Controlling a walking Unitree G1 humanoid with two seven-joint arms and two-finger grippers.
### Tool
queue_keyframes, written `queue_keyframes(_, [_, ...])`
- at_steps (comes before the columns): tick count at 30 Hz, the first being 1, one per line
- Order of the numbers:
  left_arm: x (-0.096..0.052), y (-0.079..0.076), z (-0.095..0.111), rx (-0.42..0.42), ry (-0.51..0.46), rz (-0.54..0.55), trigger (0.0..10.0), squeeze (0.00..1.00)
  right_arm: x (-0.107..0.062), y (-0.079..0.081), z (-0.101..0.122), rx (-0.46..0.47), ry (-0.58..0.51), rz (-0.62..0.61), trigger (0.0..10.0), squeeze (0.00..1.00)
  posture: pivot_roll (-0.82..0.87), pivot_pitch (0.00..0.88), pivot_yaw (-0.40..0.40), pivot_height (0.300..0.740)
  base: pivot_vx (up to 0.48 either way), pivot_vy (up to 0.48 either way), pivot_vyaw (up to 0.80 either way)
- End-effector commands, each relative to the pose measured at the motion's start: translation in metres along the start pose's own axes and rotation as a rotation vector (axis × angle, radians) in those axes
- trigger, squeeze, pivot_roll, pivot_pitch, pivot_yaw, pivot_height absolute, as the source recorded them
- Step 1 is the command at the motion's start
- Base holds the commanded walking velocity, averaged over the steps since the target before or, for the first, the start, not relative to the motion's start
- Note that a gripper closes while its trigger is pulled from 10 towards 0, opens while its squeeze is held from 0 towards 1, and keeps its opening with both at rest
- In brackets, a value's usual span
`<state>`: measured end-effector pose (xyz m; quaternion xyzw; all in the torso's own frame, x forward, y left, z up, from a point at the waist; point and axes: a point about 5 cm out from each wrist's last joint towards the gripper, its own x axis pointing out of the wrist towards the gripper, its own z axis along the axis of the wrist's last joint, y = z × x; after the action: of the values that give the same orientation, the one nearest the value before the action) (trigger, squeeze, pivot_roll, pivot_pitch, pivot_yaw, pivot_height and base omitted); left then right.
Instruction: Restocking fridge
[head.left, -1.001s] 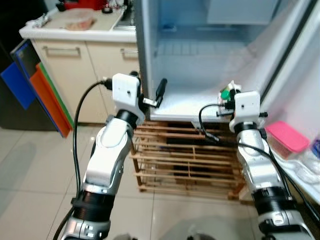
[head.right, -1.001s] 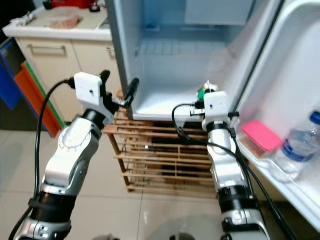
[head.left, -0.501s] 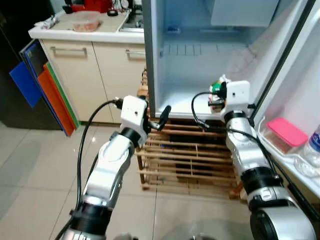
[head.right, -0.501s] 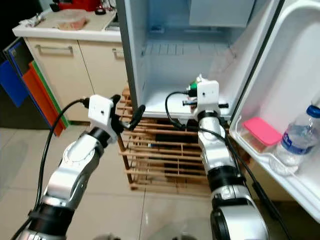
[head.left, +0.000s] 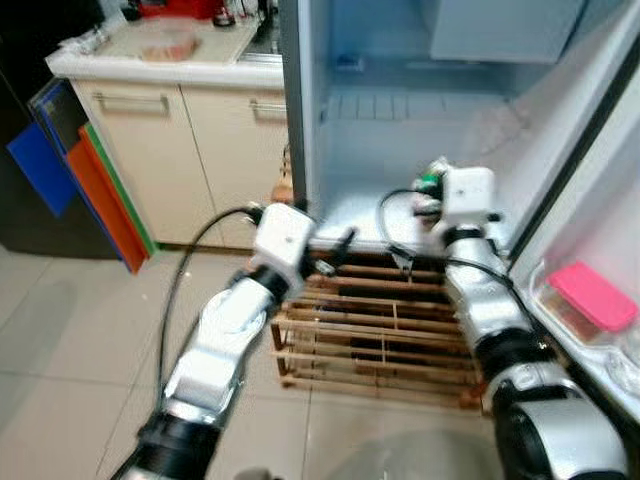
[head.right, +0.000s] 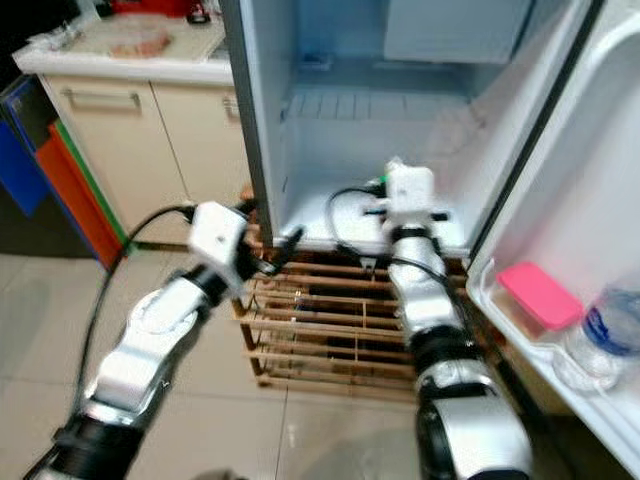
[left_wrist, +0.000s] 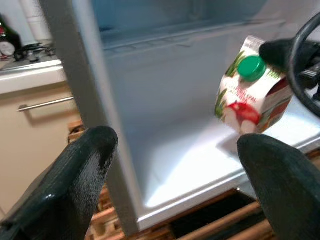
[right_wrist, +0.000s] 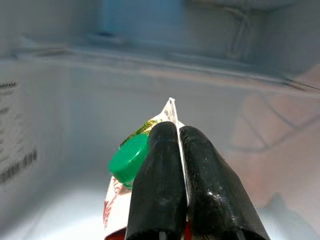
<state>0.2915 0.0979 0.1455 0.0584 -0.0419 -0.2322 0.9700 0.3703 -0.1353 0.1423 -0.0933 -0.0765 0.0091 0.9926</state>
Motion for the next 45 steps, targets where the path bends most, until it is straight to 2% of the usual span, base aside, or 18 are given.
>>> queue_keyframes(1, [0.003, -0.011, 0.002, 0.004, -0.002, -0.031, 10.0, 0.0, -0.001, -0.016, -0.005, -0.003, 0.018, -0.041, 10.0, 0.0, 0.07, 0.022, 0.007, 0.726, 0.0, 0.0, 0.0])
queue_keyframes(3, [0.001, -0.013, 0.001, 0.007, 0.004, -0.037, 10.0, 0.0, 0.001, -0.019, -0.007, 0.034, 0.037, -0.057, 10.0, 0.0, 0.07, 0.034, 0.005, 0.726, 0.0, 0.0, 0.0])
queue_keyframes(8, [0.0, -0.013, 0.002, -0.006, 0.009, -0.044, 10.0, 0.0, 0.007, -0.02, -0.002, 0.056, 0.03, -0.067, 10.0, 0.0, 0.08, 0.043, 0.006, 0.726, 0.0, 0.0, 0.0])
queue_keyframes(17, [-0.006, -0.016, 0.006, -0.014, 0.003, -0.053, 10.0, 0.0, 0.017, -0.019, 0.005, 0.065, 0.034, -0.084, 10.0, 0.0, 0.12, 0.083, 0.018, 0.726, 0.0, 0.0, 0.0])
queue_keyframes(19, [-0.016, -0.016, 0.006, -0.018, 0.019, -0.054, 10.0, 0.0, 0.022, -0.019, 0.015, 0.033, -0.001, -0.086, 10.0, 0.0, 0.14, 0.118, 0.029, 0.726, 0.0, 0.0, 0.0])
queue_keyframes(20, [-0.016, -0.016, 0.006, -0.018, 0.019, -0.054, 10.0, 0.0, 0.022, -0.019, 0.015, 0.033, -0.001, -0.086, 10.0, 0.0, 0.14, 0.118, 0.029, 0.726, 0.0, 0.0, 0.0])
queue_keyframes(21, [-0.025, -0.014, 0.005, -0.024, 0.039, -0.046, 10.0, 0.0, 0.025, -0.018, 0.02, 0.004, -0.012, -0.088, 10.0, 0.0, 0.16, 0.139, 0.036, 0.726, 0.0, 0.0, 0.0])
queue_keyframes(26, [-0.04, -0.014, 0.006, -0.013, 0.058, -0.05, 10.0, 0.0, 0.029, -0.017, 0.024, -0.023, -0.017, -0.101, 10.0, 0.0, 0.2, 0.194, 0.053, 0.726, 0.0, 0.0, 0.0])
queue_keyframes(29, [-0.061, -0.017, 0.008, -0.019, 0.098, -0.051, 10.0, 0.0, 0.031, -0.008, 0.026, -0.055, -0.014, -0.094, 10.0, 0.0, 0.23, 0.246, 0.071, 0.726, 0.0, 0.0, 0.0])
queue_keyframes(36, [-0.076, -0.021, 0.007, -0.044, 0.14, -0.044, 10.0, 0.0, 0.033, -0.007, 0.026, -0.055, 0.012, -0.108, 10.0, 0.0, 0.24, 0.286, 0.078, 0.726, 0.0, 0.0, 0.0])
queue_keyframes(45, [-0.089, -0.025, 0.013, -0.063, 0.18, -0.031, 10.0, 0.0, 0.038, -0.018, 0.029, -0.048, 0.054, -0.187, 10.0, 0.0, 0.25, 0.324, 0.08, 0.726, 0.0, 0.0, 0.0])
